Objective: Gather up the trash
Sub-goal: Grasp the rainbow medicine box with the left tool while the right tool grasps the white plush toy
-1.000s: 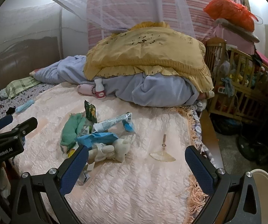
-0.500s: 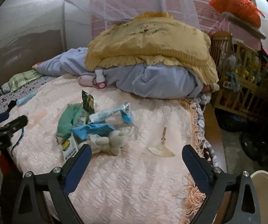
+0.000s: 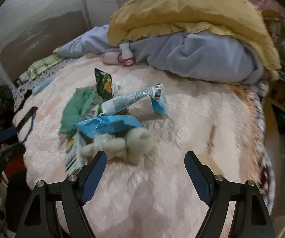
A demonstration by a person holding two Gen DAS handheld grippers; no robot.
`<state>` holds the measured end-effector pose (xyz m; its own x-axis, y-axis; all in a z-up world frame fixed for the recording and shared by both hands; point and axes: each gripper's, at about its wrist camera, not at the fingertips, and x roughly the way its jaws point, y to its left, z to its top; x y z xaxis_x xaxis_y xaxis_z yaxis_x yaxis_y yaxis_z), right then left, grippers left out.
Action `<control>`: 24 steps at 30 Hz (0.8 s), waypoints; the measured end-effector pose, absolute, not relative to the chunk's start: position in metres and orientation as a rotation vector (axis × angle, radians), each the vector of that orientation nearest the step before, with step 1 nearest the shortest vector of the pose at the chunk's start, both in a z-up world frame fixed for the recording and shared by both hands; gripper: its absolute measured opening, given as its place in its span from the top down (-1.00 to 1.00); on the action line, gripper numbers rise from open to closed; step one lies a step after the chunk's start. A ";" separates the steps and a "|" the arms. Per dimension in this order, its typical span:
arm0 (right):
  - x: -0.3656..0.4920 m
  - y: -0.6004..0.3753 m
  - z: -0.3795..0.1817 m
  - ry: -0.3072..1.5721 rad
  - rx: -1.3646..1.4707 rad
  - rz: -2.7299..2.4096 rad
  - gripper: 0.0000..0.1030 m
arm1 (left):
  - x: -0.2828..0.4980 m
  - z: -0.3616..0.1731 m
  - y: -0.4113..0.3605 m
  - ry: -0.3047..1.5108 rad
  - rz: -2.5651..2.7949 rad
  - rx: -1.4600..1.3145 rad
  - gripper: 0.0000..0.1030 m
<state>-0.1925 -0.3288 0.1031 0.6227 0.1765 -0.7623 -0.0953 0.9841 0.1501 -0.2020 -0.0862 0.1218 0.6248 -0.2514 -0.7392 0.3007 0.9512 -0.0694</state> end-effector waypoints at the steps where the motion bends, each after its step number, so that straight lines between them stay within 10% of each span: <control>1: -0.183 -0.328 0.098 0.899 0.110 0.186 -0.53 | -0.198 0.118 -0.089 0.852 -0.318 0.061 -1.00; 5: -0.145 -0.326 0.066 0.969 0.210 0.307 -0.47 | -0.183 0.105 -0.099 0.904 -0.309 0.022 -1.00; 8: -0.146 -0.330 0.064 0.956 0.233 0.293 0.42 | -0.172 0.094 -0.105 0.940 -0.304 -0.024 -1.00; 20: -0.249 -0.400 0.097 0.852 0.250 0.082 0.43 | -0.146 0.054 -0.164 1.051 -0.300 -0.035 -0.99; 24: -0.270 -0.402 0.092 0.885 0.216 0.065 0.43 | -0.140 0.038 -0.168 1.131 -0.325 -0.073 -0.72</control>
<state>-0.2699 -0.4021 0.0920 0.6330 0.1455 -0.7604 0.0325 0.9763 0.2138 -0.1402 -0.1678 0.0379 0.3841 -0.2914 -0.8761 0.2176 0.9507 -0.2208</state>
